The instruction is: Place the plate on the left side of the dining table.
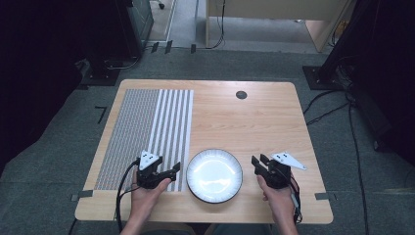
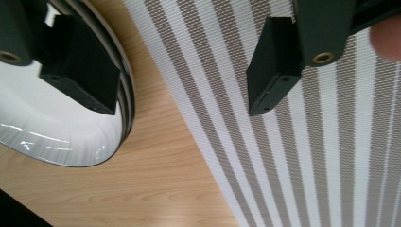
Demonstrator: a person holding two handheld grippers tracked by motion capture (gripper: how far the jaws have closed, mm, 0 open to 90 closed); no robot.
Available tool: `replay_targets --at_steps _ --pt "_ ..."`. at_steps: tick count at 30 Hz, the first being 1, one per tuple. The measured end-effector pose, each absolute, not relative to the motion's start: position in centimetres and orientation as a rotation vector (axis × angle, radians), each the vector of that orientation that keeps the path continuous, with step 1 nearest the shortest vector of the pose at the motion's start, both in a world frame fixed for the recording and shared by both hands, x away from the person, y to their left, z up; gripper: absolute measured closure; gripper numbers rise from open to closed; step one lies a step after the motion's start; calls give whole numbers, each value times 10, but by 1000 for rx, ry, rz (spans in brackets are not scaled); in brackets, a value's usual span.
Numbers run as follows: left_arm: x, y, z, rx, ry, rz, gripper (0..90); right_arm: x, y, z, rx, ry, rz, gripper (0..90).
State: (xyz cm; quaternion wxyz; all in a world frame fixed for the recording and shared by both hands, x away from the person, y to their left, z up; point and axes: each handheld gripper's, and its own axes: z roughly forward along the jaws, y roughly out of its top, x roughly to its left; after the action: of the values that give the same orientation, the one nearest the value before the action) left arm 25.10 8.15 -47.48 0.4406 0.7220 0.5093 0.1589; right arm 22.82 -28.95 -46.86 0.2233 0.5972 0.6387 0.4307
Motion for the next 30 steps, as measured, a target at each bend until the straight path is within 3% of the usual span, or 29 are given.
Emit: replay_targets --at_steps 13,19,30 --pt "246 58 -479 1820 1208 303 507 228 -273 -474 1670 1813 1300 725" --pt "245 50 -482 1849 1188 260 683 228 -276 -479 1733 1804 1358 790" --pt "244 50 -483 1864 1185 272 742 229 -271 -486 1794 1876 1417 812"
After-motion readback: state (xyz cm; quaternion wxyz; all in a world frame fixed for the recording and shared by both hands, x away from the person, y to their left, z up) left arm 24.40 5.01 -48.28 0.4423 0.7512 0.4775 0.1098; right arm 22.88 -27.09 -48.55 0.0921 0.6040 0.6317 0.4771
